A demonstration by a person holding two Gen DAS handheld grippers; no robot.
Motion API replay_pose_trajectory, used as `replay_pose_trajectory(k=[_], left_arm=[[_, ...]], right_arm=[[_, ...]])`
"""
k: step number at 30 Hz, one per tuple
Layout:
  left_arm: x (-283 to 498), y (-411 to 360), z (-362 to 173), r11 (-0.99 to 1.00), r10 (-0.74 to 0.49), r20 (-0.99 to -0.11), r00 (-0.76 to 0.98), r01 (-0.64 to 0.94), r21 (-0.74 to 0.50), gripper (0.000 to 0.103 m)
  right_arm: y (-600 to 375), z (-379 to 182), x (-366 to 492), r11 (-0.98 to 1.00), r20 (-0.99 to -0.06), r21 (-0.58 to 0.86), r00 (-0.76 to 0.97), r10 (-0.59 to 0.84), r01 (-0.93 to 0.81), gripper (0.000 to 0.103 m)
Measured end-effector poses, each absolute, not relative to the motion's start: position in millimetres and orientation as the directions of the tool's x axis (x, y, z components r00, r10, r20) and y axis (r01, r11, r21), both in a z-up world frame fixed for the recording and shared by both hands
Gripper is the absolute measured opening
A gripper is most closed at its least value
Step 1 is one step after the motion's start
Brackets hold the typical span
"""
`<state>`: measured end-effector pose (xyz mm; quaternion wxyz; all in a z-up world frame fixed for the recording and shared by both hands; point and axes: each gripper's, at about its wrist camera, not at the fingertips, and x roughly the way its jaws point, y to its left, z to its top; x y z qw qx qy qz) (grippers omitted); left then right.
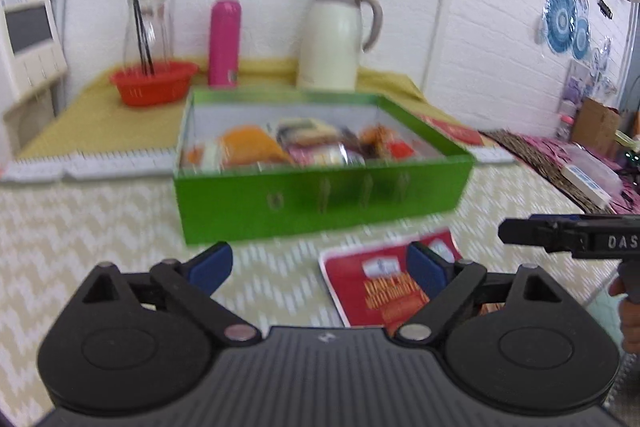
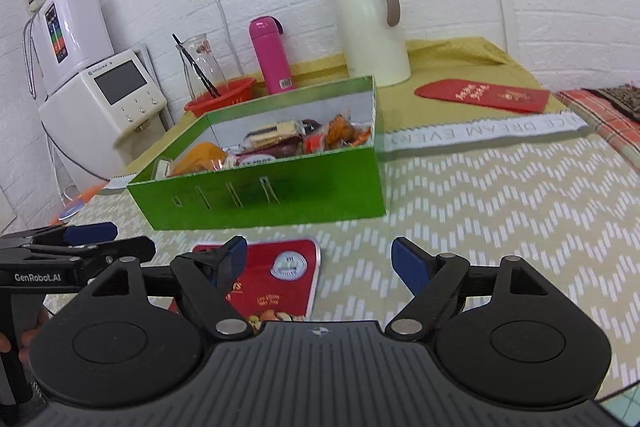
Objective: Organize snacks
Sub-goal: 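Move both tools back to the red Daily Nuts bag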
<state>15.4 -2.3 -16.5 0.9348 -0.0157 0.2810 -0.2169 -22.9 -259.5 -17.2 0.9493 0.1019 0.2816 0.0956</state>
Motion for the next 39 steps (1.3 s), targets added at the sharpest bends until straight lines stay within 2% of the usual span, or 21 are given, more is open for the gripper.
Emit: replay_pose_trajectory(k=[4, 7, 10, 16, 21, 24, 26, 28, 32, 39], left_arm=[[23.7, -4.4, -33.4, 0.893, -0.442, -0.591, 0.675, 0.392, -0.22, 0.088], [29.0, -5.9, -40.7, 0.883, -0.465, -0.608, 0.644, 0.388, -0.264, 0.088], [30.6, -7.0, -43.2, 0.875, -0.48, -0.601, 0.64, 0.398, -0.275, 0.088], [29.8, -13.7, -43.2, 0.83, -0.553, -0.577, 0.601, 0.458, -0.319, 0.089], [22.7, -32.7, -44.9, 0.809, -0.568, -0.573, 0.591, 0.531, -0.253, 0.088], [20.8, -33.7, -45.9, 0.815, -0.556, -0.571, 0.604, 0.531, -0.232, 0.086], [23.2, -29.2, -44.8, 0.824, -0.546, -0.57, 0.614, 0.514, -0.237, 0.075], [26.0, -24.0, -44.2, 0.832, -0.54, -0.568, 0.621, 0.497, -0.248, 0.057], [28.1, -18.5, -43.9, 0.835, -0.538, -0.565, 0.626, 0.489, -0.254, 0.053], [29.4, -14.0, -44.3, 0.827, -0.551, -0.558, 0.621, 0.495, -0.266, 0.052]], right_arm=[[-260.8, -27.8, -18.7, 0.948, -0.557, 0.297, 0.787, 0.266, -0.11, 0.103], [-252.9, -31.1, -7.0, 0.956, -0.572, 0.261, 0.776, 0.265, -0.134, 0.103], [-248.6, -37.3, 7.7, 0.96, -0.608, 0.234, 0.747, 0.269, -0.155, 0.103], [-240.3, -40.5, 25.5, 0.94, -0.598, 0.244, 0.727, 0.338, -0.237, 0.103], [-223.5, -42.5, 19.2, 0.909, -0.578, 0.206, 0.705, 0.411, -0.362, 0.103], [-223.2, -42.2, 15.0, 0.921, -0.572, 0.158, 0.727, 0.379, -0.356, 0.085], [-233.3, -41.3, 18.3, 0.926, -0.573, 0.19, 0.73, 0.373, -0.325, 0.047], [-244.4, -41.0, 20.1, 0.923, -0.566, 0.238, 0.728, 0.386, -0.304, 0.028], [-256.6, -41.4, 17.1, 0.895, -0.547, 0.324, 0.712, 0.441, -0.305, 0.018], [-269.2, -44.4, 16.4, 0.836, -0.497, 0.433, 0.685, 0.532, -0.336, 0.019]])
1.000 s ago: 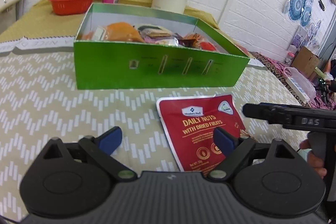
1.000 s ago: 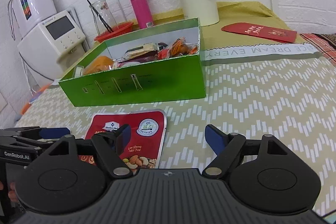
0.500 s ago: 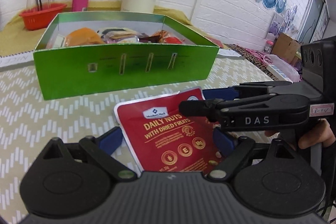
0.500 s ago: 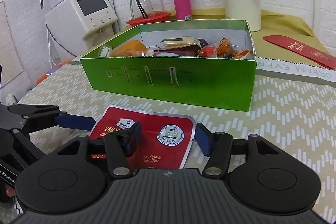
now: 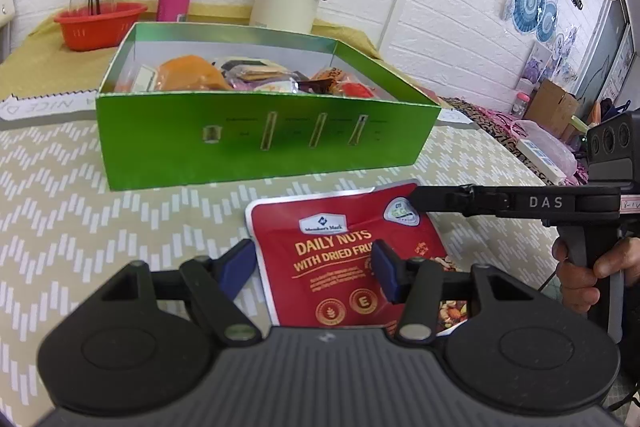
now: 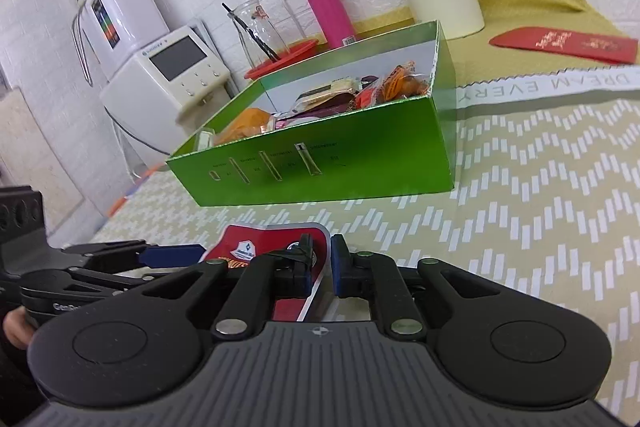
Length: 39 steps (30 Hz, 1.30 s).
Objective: Organize snacks
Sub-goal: 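Move both tools back to the red Daily Nuts bag, then grasp the red Daily Nuts bag edge with both tools and lift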
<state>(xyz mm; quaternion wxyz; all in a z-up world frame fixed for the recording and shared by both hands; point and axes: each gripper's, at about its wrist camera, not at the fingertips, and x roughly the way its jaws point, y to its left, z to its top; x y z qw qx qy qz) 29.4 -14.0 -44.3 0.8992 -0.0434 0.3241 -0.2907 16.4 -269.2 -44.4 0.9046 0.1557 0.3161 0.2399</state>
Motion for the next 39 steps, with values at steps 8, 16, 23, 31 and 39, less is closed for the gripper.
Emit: replay_pose_trajectory(k=[8, 16, 23, 31, 39], left_arm=[[42.7, -7.1, -43.5, 0.819, -0.562, -0.56, 0.609, 0.503, -0.274, 0.029], [47.1, -1.7, -42.5, 0.827, -0.553, -0.559, 0.617, 0.491, -0.275, 0.017], [46.2, 2.9, -43.8, 0.822, -0.563, -0.559, 0.609, 0.487, -0.296, 0.004], [47.4, 6.7, -43.0, 0.831, -0.549, -0.561, 0.62, 0.475, -0.289, 0.007], [44.2, 23.9, -40.2, 0.804, -0.587, -0.58, 0.566, 0.493, -0.333, 0.091]], right_arm=[[-278.3, -49.5, -0.6, 0.802, -0.515, 0.494, 0.63, 0.582, -0.337, 0.017], [-277.8, -45.6, -14.2, 0.797, -0.5, 0.486, 0.634, 0.59, -0.358, 0.014], [-279.7, -45.1, -8.5, 0.757, -0.441, 0.55, 0.647, 0.622, -0.353, 0.072], [-280.4, -48.1, 1.5, 0.765, -0.457, 0.554, 0.648, 0.609, -0.327, 0.009], [-282.5, -50.8, -4.5, 0.742, -0.417, 0.576, 0.657, 0.628, -0.343, 0.004]])
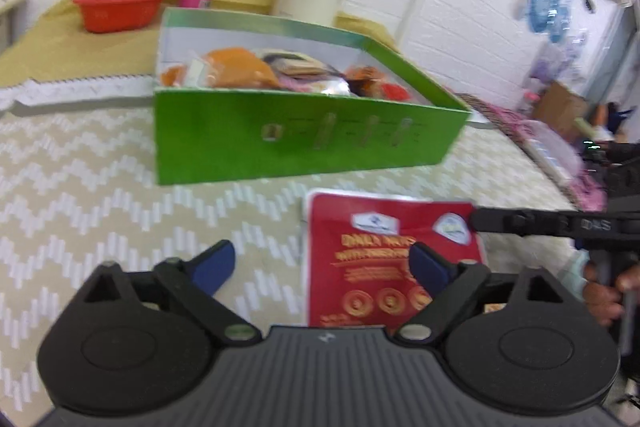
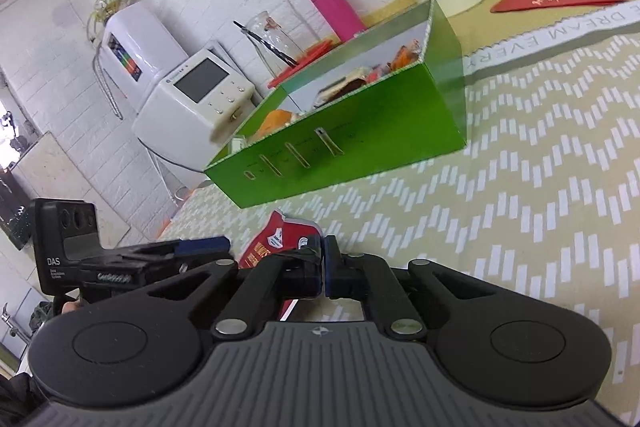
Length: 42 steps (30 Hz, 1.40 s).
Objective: Organize snacks
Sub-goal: 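Grasp the red Daily Nuts bag edge with both tools and lift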
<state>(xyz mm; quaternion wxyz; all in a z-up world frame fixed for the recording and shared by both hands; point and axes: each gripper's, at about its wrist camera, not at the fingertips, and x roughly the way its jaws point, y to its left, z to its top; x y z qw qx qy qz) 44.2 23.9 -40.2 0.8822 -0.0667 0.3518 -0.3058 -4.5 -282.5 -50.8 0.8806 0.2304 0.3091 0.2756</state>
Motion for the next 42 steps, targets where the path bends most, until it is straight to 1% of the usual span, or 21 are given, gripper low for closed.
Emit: replay_pose_trajectory(k=[3, 4, 5, 6, 7, 8, 9, 11, 16, 18, 19, 20, 21, 25, 28, 34, 38, 39, 40, 41, 42], left_arm=[[44.1, 23.4, -40.8, 0.737, -0.671, -0.554, 0.493, 0.52, -0.431, 0.09], [43.8, 21.2, -41.5, 0.719, -0.692, -0.545, 0.474, 0.524, -0.456, 0.086], [42.2, 18.3, -41.6, 0.715, -0.697, -0.54, 0.472, 0.524, -0.463, 0.076], [41.1, 15.4, -41.3, 0.712, -0.699, -0.539, 0.469, 0.528, -0.463, 0.058], [40.7, 13.7, -40.7, 0.724, -0.687, -0.544, 0.482, 0.518, -0.456, 0.026], [41.7, 13.5, -40.5, 0.73, -0.682, -0.546, 0.487, 0.506, -0.46, 0.016], [43.8, 14.9, -40.9, 0.723, -0.689, -0.54, 0.483, 0.503, -0.473, 0.015], [46.6, 20.3, -42.3, 0.719, -0.695, -0.533, 0.482, 0.474, -0.508, 0.002], [35.3, 21.4, -34.6, 0.742, -0.669, -0.539, 0.511, 0.487, -0.46, 0.001], [25.6, 21.7, -29.5, 0.766, -0.64, -0.566, 0.519, 0.484, -0.423, 0.002], [18.8, 22.5, -27.4, 0.774, -0.63, -0.58, 0.516, 0.479, -0.414, 0.012], [9.8, 24.3, -25.5, 0.781, -0.62, -0.59, 0.517, 0.475, -0.405, 0.031], [0.3, 26.2, -23.7, 0.778, -0.623, -0.594, 0.508, 0.483, -0.402, 0.037], [-27.2, 28.1, -22.7, 0.788, -0.609, -0.633, 0.479, 0.459, -0.41, 0.044], [-29.4, 28.8, -35.0, 0.785, -0.619, -0.629, 0.471, 0.369, -0.497, 0.048], [-22.8, 43.8, -51.4, 0.673, -0.664, -0.511, 0.546, 0.138, -0.727, 0.059], [-22.0, 37.1, -50.0, 0.674, -0.663, -0.502, 0.556, 0.149, -0.724, 0.059], [-22.2, 32.6, -48.3, 0.693, -0.653, -0.507, 0.562, 0.172, -0.7, 0.055], [-22.3, 26.7, -47.1, 0.718, -0.642, -0.521, 0.562, 0.205, -0.665, 0.028], [-23.7, 22.2, -46.2, 0.744, -0.626, -0.535, 0.567, 0.229, -0.628, 0.016], [-25.1, 19.7, -45.7, 0.753, -0.622, -0.534, 0.574, 0.25, -0.609, 0.016]], right_arm=[[-282.0, -49.8, -3.6, 0.737, -0.403, 0.579, 0.664, 0.63, -0.349, 0.004], [-282.2, -50.9, -3.1, 0.735, -0.403, 0.585, 0.664, 0.63, -0.342, 0.004], [-282.4, -52.4, -2.1, 0.732, -0.406, 0.594, 0.661, 0.631, -0.334, 0.004], [-282.4, -53.4, -1.6, 0.733, -0.41, 0.597, 0.662, 0.628, -0.325, 0.004], [-282.8, -54.0, -1.5, 0.734, -0.413, 0.599, 0.661, 0.626, -0.321, 0.004], [-283.1, -54.2, -1.6, 0.735, -0.415, 0.599, 0.661, 0.625, -0.319, 0.004], [-283.1, -53.7, -2.0, 0.734, -0.414, 0.598, 0.661, 0.626, -0.32, 0.004], [-282.6, -51.7, -3.4, 0.735, -0.409, 0.594, 0.664, 0.626, -0.327, 0.004], [-281.1, -47.6, -5.0, 0.737, -0.397, 0.59, 0.675, 0.622, -0.331, 0.003], [-281.2, -48.9, -4.3, 0.739, -0.404, 0.593, 0.675, 0.617, -0.321, 0.004], [-280.9, -49.5, -4.0, 0.74, -0.408, 0.594, 0.676, 0.614, -0.314, 0.004], [-280.8, -50.1, -4.0, 0.742, -0.412, 0.596, 0.676, 0.611, -0.308, 0.004], [-280.7, -50.7, -4.2, 0.744, -0.417, 0.596, 0.675, 0.609, -0.303, 0.004], [-278.8, -51.7, -10.7, 0.756, -0.43, 0.595, 0.686, 0.587, -0.274, 0.004], [-276.0, -52.5, -19.8, 0.765, -0.441, 0.595, 0.694, 0.569, -0.248, 0.004], [-269.3, -49.1, -45.4, 0.752, -0.424, 0.609, 0.697, 0.578, -0.253, 0.003], [-255.9, -45.5, -50.7, 0.746, -0.422, 0.595, 0.673, 0.608, -0.3, 0.003], [-251.2, -44.7, -50.9, 0.757, -0.431, 0.576, 0.672, 0.603, -0.31, 0.003], [-246.9, -43.6, -51.2, 0.772, -0.44, 0.552, 0.676, 0.591, -0.315, 0.003], [-243.3, -42.4, -51.0, 0.788, -0.45, 0.527, 0.683, 0.576, -0.318, 0.003], [-240.3, -41.6, -50.4, 0.803, -0.464, 0.504, 0.684, 0.562, -0.318, 0.003]])
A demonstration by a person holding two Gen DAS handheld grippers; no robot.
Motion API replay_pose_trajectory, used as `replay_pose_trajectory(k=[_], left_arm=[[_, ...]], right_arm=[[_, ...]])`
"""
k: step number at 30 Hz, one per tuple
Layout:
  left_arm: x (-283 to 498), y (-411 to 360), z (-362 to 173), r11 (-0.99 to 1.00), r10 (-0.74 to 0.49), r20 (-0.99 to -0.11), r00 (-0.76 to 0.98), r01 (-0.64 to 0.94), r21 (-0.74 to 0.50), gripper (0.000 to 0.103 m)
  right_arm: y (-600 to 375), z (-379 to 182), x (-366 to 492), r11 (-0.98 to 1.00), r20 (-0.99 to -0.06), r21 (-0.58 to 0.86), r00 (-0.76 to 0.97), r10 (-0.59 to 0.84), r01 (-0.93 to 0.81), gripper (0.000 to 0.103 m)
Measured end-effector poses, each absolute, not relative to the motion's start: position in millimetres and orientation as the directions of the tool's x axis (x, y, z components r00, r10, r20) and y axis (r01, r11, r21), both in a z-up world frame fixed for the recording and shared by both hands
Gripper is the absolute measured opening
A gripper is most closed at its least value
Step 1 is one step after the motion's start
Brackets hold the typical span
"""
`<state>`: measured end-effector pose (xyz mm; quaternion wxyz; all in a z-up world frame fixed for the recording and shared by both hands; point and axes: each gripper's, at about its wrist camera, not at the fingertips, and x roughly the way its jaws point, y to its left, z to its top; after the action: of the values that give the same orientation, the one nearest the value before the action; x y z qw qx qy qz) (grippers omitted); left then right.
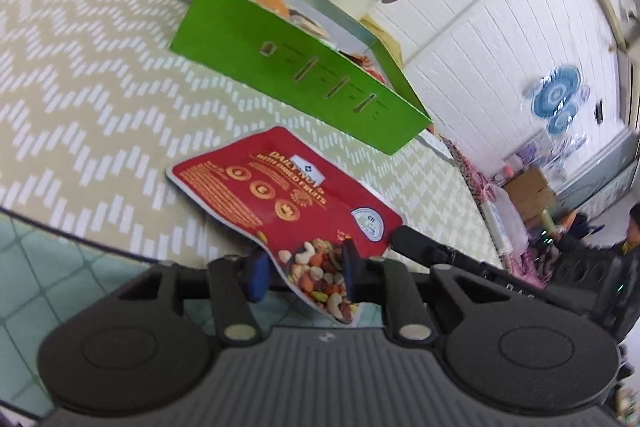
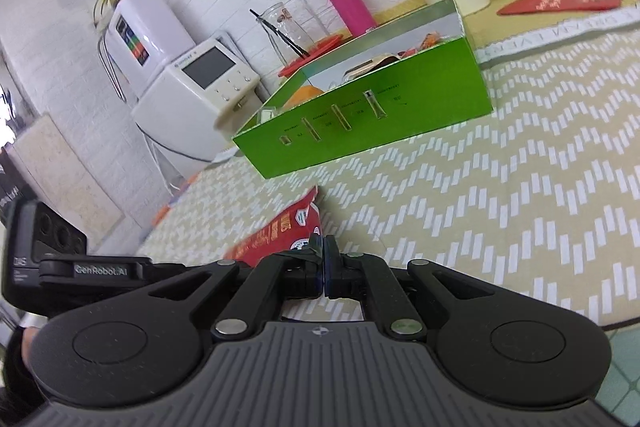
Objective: Organize snacks
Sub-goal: 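Grasp the red Daily Nuts bag edge with both tools and lift, then carry the red nut bag over the green box and open both tools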
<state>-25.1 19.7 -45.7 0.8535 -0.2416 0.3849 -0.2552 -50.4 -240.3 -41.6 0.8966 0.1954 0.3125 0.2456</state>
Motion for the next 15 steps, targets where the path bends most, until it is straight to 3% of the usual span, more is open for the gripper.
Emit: replay_pose_trajectory(k=[7, 15], left_arm=[[-23.1, 14.0, -40.4, 0.801, -0.588, -0.538, 0.603, 0.344, -0.49, 0.014], [-27.5, 17.4, -32.9, 0.804, -0.587, -0.515, 0.625, 0.378, -0.459, 0.014]], right_arm=[[-233.5, -45.3, -41.9, 0.849, -0.531, 0.445, 0.679, 0.506, -0.285, 0.002], [-220.9, -37.4, -46.3, 0.876, -0.541, 0.377, 0.697, 0.472, -0.3, 0.002]])
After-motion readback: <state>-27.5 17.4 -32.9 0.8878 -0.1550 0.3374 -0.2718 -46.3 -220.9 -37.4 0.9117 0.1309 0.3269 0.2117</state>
